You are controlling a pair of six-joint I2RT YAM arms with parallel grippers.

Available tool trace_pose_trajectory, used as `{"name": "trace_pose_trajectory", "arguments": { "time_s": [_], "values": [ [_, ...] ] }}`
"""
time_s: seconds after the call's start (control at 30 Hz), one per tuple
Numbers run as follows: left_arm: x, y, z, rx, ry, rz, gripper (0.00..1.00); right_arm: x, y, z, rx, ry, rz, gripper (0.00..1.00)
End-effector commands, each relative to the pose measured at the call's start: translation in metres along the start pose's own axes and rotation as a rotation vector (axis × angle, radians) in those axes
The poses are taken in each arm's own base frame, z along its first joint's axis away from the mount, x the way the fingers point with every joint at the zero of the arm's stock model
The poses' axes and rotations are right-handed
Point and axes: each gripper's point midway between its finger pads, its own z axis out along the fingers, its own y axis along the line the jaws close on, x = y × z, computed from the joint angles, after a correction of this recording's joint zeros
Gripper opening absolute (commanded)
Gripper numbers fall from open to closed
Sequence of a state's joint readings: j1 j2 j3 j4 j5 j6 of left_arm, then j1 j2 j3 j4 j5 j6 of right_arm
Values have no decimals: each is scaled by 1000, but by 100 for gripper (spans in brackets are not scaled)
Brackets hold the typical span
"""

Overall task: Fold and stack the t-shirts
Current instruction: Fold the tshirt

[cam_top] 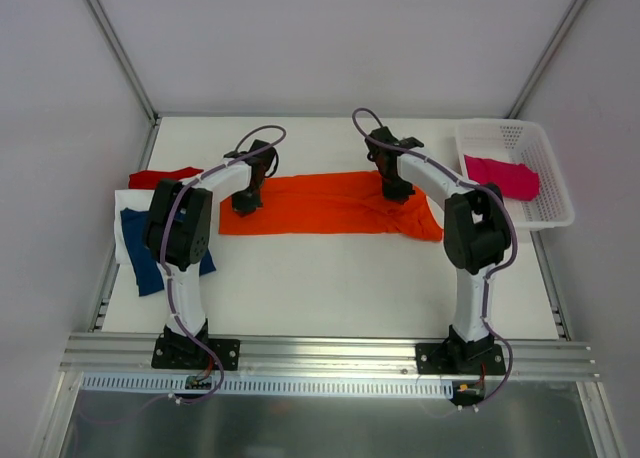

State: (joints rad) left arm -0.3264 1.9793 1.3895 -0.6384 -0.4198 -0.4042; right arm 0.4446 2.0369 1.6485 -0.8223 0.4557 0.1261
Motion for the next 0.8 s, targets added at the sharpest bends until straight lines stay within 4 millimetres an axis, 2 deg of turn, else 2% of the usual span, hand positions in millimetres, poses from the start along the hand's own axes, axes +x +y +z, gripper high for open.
{"name": "trace_pose_trajectory", "arguments": {
  "time_s": [0.0, 0.27, 0.37, 0.63, 0.77],
  "values": [
    [11, 3, 3, -4, 35, 5, 0, -4, 1, -17, -45, -30, 49, 0],
    [14, 2, 9, -1, 55, 18, 0, 13, 18, 8, -65, 55, 31, 0],
    [16, 1, 9, 8, 64, 19, 0, 12, 26, 13, -96, 76, 35, 0],
    [38, 9, -2, 29, 87, -11, 0, 13, 40, 31, -143, 131, 47, 0],
    [57, 11, -8, 37, 110, -32, 0, 12, 43, 40, -154, 151, 49, 0]
  ]
}}
